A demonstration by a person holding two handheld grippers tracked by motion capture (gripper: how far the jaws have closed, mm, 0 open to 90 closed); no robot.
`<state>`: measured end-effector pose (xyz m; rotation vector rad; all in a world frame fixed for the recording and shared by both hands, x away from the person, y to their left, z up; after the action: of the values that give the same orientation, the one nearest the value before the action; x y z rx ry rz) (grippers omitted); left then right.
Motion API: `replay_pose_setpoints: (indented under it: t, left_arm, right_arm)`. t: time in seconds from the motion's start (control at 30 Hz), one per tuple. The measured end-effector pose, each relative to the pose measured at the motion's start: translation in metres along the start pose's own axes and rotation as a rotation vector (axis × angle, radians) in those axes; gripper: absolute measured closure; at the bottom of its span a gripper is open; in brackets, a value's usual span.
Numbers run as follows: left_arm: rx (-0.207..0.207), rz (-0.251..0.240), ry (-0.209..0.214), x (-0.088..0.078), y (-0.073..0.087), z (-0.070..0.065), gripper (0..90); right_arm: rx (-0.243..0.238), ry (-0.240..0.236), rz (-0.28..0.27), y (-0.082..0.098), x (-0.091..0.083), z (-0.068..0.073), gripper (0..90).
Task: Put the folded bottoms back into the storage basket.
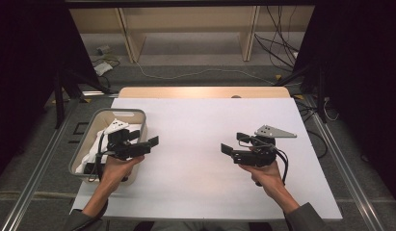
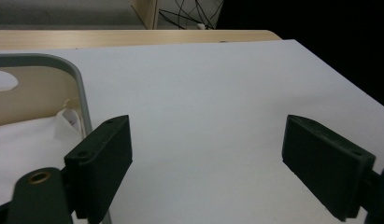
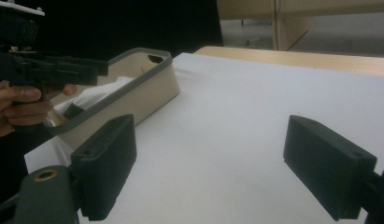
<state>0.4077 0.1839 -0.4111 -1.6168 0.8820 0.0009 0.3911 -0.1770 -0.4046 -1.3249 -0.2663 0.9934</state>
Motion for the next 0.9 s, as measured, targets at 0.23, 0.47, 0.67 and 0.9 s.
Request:
replay_pose_setpoints:
  t: [0.23, 0.47, 0.67, 0.9]
  left_arm:
    - [0.026, -0.016, 0.030, 0.000, 0.005, -0.012, 15.9]
    - [0.079, -0.037, 0.052, 0.000, 0.012, -0.023, 15.5]
    - [0.096, -0.055, 0.086, -0.003, 0.017, -0.028, 15.4]
    - [0.116, -0.075, 0.109, -0.004, 0.024, -0.033, 15.4]
  right_arm:
    - [-0.004, 0.003, -0.013, 0.001, -0.003, 0.000, 18.0]
    - [-0.016, 0.006, -0.013, 0.004, -0.005, 0.001, 18.0]
    - [-0.030, 0.008, -0.021, 0.005, -0.009, 0.002, 18.0]
    - [-0.036, 0.008, -0.030, 0.008, -0.014, 0.003, 18.0]
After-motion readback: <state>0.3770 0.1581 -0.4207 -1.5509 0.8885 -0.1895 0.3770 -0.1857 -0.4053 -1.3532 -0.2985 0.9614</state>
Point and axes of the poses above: each handheld gripper's, and its own axes: x roughly forward along the jaws, y roughly out of its underside, z roughly to its left, the point moved 3 cm from there along x, roughly forward along the jaws, and after that the axes turned 1 degree about z, right-handed, at the moved point
